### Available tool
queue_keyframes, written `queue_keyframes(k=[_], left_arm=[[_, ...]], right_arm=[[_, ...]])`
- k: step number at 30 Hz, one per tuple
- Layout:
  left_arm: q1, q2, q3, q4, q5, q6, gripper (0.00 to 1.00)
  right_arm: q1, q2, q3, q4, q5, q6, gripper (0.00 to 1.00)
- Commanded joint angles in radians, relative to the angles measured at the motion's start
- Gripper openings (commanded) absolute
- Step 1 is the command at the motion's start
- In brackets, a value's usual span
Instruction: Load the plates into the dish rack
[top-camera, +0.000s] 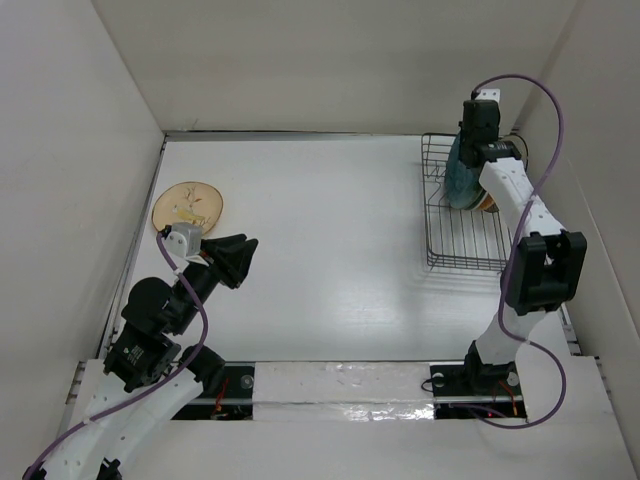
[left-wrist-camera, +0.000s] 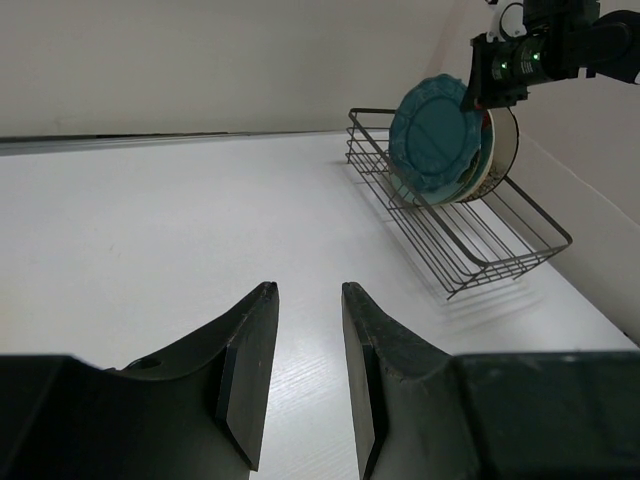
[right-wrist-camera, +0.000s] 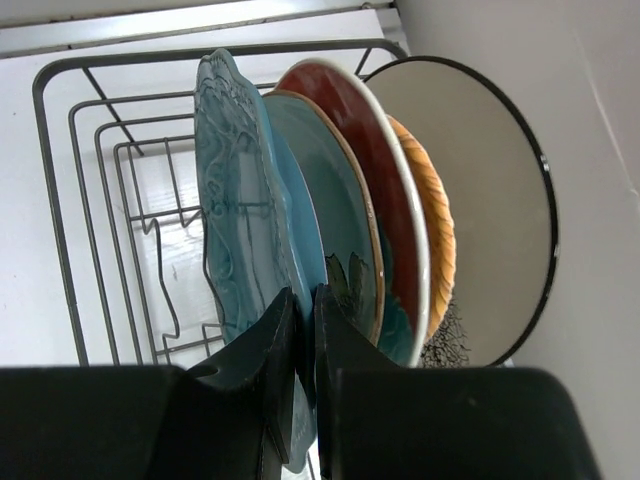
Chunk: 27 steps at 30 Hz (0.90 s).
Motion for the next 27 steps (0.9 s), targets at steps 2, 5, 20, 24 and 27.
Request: queue_keyframes(k=[2,5,20,24,27], left_arm=[[0.004,0.014,-0.002,0.052,-0.005,0.009,0.29],[0.004,0.018,0.000,0.052,-0.005,0.007,0.30],[0.004,0.037,0.001,0.050,-0.032,0.006,0.28],[0.004,0.054,0.001,0.050,-0.060,-0.001,0.15],[0.004,0.069,0.004,0.043,-0.104,-0.011,0.00]], right_arm=[[0.009,-0.002,-0.009,0.120,0.042,0.010,0.00],[0.009,-0.009,-0.062,0.145,0.031,0.034,0.05],[0.133,-0.232,-0.131,0.191,0.022,0.193,0.63],[0.274,-0.288,-0.199,0.319,-0.079,0.246,0.32],[0.400,-0.244,-0.251,0.437,-0.208,0.341,0.00]])
